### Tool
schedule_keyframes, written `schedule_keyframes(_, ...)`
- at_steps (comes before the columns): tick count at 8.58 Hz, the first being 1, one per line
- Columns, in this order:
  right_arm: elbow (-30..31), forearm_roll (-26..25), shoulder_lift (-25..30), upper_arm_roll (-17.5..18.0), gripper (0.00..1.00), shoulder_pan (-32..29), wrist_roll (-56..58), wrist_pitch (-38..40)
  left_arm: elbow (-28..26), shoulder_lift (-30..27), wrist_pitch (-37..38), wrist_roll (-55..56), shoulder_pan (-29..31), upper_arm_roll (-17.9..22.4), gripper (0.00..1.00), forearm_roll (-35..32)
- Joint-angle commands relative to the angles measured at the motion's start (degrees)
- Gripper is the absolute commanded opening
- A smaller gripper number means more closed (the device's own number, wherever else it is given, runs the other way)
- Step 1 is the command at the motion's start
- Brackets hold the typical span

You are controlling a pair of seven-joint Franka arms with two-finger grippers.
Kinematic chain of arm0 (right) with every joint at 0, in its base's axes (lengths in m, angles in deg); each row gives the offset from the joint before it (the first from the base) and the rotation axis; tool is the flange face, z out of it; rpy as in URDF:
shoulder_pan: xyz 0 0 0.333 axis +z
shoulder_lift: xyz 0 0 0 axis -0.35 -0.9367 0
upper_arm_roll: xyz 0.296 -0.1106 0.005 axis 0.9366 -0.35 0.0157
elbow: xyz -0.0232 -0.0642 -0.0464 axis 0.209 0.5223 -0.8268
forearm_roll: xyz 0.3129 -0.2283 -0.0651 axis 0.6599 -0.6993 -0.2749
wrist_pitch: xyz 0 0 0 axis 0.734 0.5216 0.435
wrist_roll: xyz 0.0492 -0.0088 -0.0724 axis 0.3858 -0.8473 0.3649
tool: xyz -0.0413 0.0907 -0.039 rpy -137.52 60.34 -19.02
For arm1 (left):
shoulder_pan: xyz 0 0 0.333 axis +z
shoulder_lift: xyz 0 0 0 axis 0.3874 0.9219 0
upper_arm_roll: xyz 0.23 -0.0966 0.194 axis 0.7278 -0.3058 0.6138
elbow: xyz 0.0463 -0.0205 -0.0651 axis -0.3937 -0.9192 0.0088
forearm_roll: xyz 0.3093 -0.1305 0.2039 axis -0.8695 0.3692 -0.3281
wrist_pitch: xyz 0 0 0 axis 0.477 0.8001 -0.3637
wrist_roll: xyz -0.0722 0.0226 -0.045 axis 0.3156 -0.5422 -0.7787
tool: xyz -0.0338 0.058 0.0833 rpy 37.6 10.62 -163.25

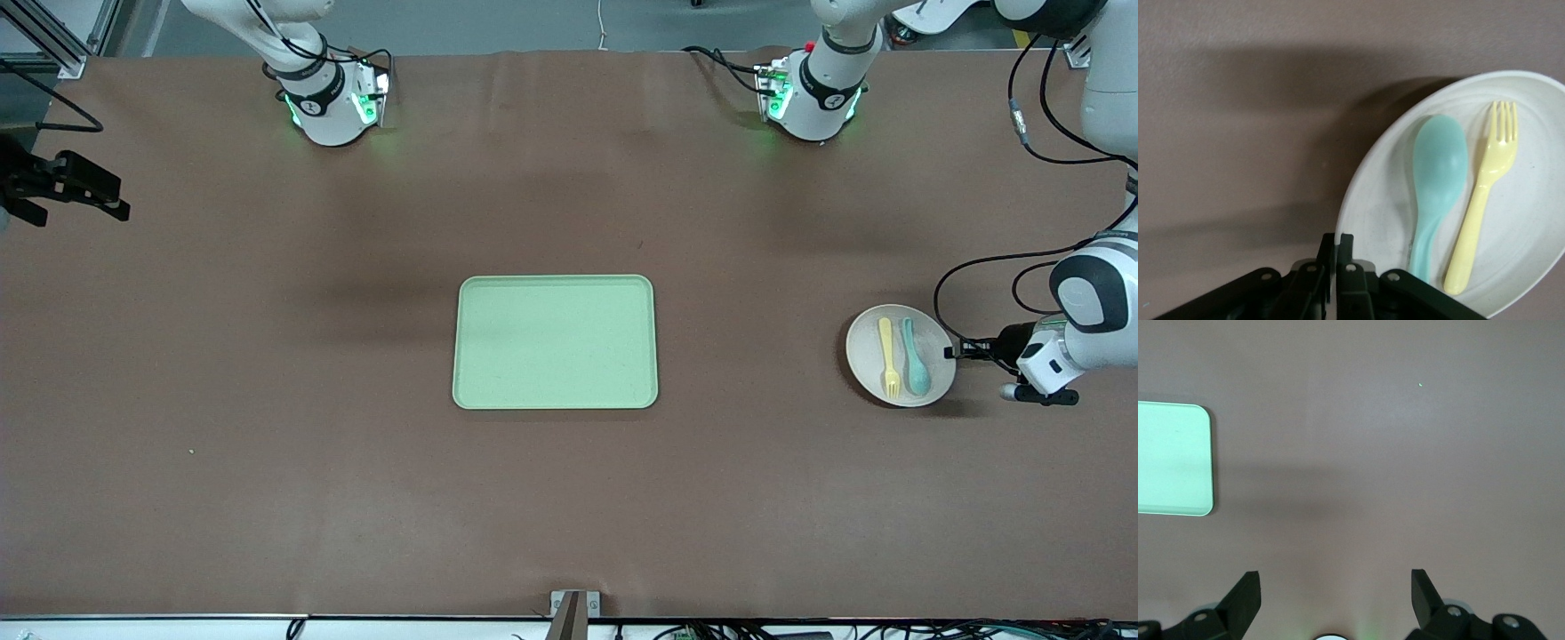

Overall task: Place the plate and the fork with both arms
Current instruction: 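Lower the left gripper and grasp the white plate's rim, then carry the plate onto the green tray while the right gripper approaches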

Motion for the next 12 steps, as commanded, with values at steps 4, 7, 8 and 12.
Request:
schedule_keyframes(4,0.4,0.7,-0.5,-0.1,0.99,1.9,-4.5,-0.6,5.8,-6.2,9.2,5.3,-7.1,-5.4,0.0,-4.8)
schedule_keyframes(7,0.5,0.7,-1.0,-0.1,0.99,2.3,-4.5,-0.7,7.2,-7.0,10.4,24.8,-17.3,-9.4,0.0,-4.0)
schedule_keyframes(8,0.5,0.7,-1.0,-0.1,0.99,2.3,-4.6,-0.7,7.2,-6.5,9.9,30.8,-20.0,-11.1,0.0,-3.9)
schedule_keyframes(12,0.8,0.9,-3.6,0.0,1.0,7.0,-8.1,-3.7,6.5,-2.7,-0.4,44.2,-33.1,-11.6,0.0,3.3)
